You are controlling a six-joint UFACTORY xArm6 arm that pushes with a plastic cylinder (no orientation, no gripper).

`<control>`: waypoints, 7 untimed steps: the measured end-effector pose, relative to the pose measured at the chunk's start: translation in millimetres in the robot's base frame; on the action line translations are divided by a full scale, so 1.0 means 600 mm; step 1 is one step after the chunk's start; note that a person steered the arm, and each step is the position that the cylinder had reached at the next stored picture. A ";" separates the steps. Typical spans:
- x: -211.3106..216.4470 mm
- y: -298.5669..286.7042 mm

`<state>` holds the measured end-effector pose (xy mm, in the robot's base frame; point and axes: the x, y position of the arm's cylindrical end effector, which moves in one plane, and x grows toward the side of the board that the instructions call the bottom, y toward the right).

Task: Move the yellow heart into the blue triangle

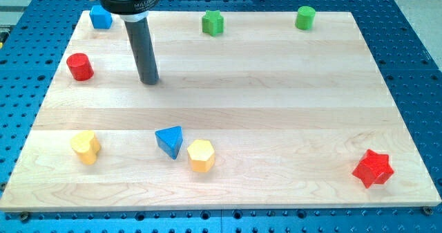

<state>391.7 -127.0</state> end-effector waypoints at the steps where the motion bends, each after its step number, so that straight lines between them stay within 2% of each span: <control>1: 0.000 0.000; 3: 0.027 0.001; 4: 0.032 -0.026; 5: 0.022 -0.099; 6: -0.012 -0.110; 7: 0.008 -0.089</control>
<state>396.5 -180.5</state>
